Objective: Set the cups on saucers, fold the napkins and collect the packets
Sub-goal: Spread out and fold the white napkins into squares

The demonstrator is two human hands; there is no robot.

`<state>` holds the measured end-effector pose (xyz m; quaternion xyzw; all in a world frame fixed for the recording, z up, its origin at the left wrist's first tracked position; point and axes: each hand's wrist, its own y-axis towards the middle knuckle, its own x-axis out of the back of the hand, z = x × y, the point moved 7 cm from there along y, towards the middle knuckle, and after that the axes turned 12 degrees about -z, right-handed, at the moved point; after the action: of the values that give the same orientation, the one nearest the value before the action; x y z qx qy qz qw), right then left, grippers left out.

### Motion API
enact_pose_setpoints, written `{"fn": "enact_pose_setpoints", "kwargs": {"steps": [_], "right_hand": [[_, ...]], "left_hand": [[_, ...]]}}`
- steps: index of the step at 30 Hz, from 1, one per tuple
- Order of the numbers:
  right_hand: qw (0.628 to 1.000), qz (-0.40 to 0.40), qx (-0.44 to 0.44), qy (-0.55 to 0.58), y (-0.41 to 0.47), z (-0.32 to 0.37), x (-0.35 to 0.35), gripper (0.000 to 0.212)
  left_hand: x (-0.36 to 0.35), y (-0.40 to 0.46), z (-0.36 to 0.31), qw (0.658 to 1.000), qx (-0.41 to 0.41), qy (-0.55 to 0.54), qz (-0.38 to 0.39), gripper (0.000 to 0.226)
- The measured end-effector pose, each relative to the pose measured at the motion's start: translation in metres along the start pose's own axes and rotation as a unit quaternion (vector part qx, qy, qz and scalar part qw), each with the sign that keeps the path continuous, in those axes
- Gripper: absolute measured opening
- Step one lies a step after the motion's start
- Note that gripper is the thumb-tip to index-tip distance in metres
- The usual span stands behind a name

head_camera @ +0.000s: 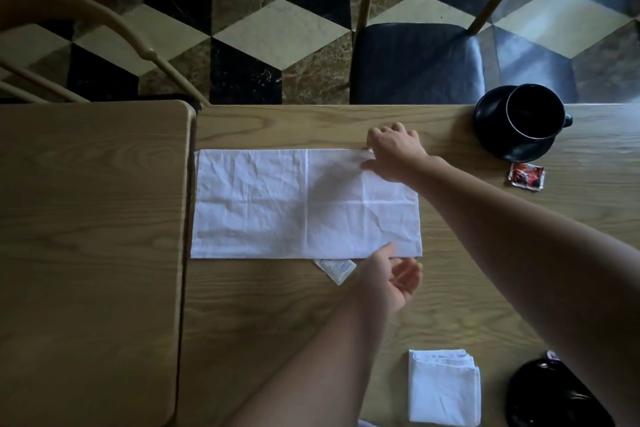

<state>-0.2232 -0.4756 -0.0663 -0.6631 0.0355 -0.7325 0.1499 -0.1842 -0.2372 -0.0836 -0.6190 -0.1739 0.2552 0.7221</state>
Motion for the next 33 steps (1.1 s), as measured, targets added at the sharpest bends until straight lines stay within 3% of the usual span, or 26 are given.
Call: {"fn": "enact_pose_setpoints", "kwargs": {"steps": [8,12,14,16,19,22,24,27,33], "right_hand": [[0.997,0.051,-0.011,-0.056,-0.022,0.001,0.007,0.026],[0.993,0.099,-0.067,0.017,-0.045,0.009,0.021,0.029],[0.982,0.111,-0.124,0.092,-0.06,0.012,0.029,0.033],[0.96,0.111,-0.188,0.175,-0.081,0.013,0.039,0.023],[0.885,0.087,-0.303,0.342,-0.121,0.015,0.046,0.022],[0.759,0.08,-0.409,0.501,-0.173,0.029,0.042,0.018],[0.657,0.096,-0.441,0.604,-0.205,0.049,0.039,0.02],[0.55,0.126,-0.412,0.715,-0.241,0.084,0.058,0.024],[0.453,0.112,-0.266,0.843,-0.284,0.131,0.145,0.022]], "left_hand": [[0.016,-0.005,-0.015,0.995,-0.062,0.016,-0.08,0.018],[0.034,-0.043,-0.024,0.986,-0.161,-0.036,-0.036,0.009],[0.052,-0.063,-0.031,0.979,-0.175,-0.101,0.017,0.016],[0.076,-0.081,-0.039,0.974,-0.18,-0.132,0.048,0.023],[0.121,-0.101,-0.052,0.97,-0.216,-0.108,0.02,0.019],[0.161,-0.128,-0.067,0.953,-0.298,-0.058,-0.026,0.011],[0.183,-0.154,-0.08,0.929,-0.367,-0.037,-0.033,0.022],[0.194,-0.199,-0.089,0.916,-0.398,-0.012,0.04,0.021],[0.199,-0.291,-0.097,0.881,-0.446,-0.001,0.154,0.022]]}}
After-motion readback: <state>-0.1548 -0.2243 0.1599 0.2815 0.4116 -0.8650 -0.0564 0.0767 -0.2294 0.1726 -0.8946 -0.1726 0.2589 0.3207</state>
